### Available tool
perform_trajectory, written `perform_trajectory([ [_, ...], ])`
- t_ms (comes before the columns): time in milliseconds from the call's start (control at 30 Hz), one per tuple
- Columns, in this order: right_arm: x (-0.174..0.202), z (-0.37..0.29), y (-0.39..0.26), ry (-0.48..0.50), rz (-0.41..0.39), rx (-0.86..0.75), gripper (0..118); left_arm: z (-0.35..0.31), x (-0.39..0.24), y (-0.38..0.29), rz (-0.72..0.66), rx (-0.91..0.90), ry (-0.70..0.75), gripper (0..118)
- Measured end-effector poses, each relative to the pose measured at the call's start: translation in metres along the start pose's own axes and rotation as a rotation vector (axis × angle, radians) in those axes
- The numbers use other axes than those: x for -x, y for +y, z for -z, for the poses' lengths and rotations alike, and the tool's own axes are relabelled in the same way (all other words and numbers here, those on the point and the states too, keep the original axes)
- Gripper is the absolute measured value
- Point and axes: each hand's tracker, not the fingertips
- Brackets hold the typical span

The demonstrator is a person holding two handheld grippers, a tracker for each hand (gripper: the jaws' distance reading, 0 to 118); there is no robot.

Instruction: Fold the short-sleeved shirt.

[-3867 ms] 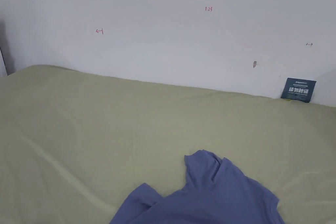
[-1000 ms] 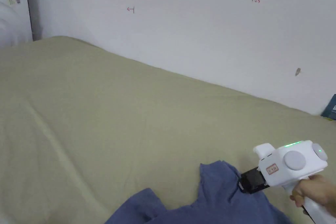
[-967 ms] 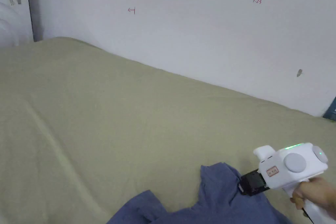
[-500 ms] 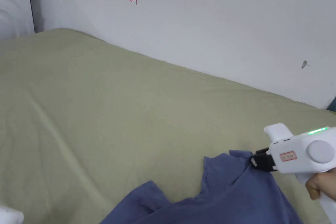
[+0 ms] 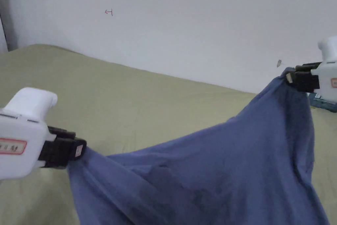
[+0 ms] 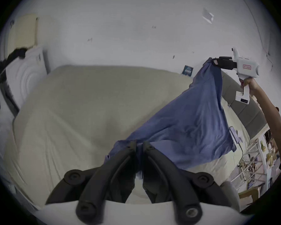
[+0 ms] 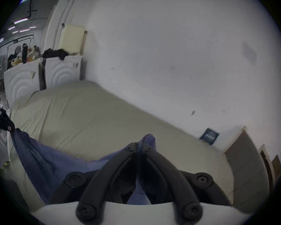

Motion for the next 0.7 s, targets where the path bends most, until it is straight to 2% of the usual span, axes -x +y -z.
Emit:
perform_trajectory([
  [200,-0.044,-0.018,0.055,-0.144,0.044,-0.127,6,0.025,-0.001,0.091,0.091,-0.061,0.041,6],
  [467,-0.101,-0.004,0.120,-0.351,0.074,-0.260,6,0.058,0.000,0.201,0.105,-0.169,0.130,6],
  [600,-0.122,0.009,0.149,-0.434,0.163,-0.303,6,0.079,0.026,0.261,0.058,-0.217,0.163,6],
  [633,-0.125,0.012,0.157,-0.453,0.166,-0.303,6,0.081,0.026,0.272,0.065,-0.240,0.180,6],
  [700,-0.135,0.019,0.174,-0.493,0.120,-0.335,6,0.080,0.025,0.297,0.105,-0.290,0.223,6],
])
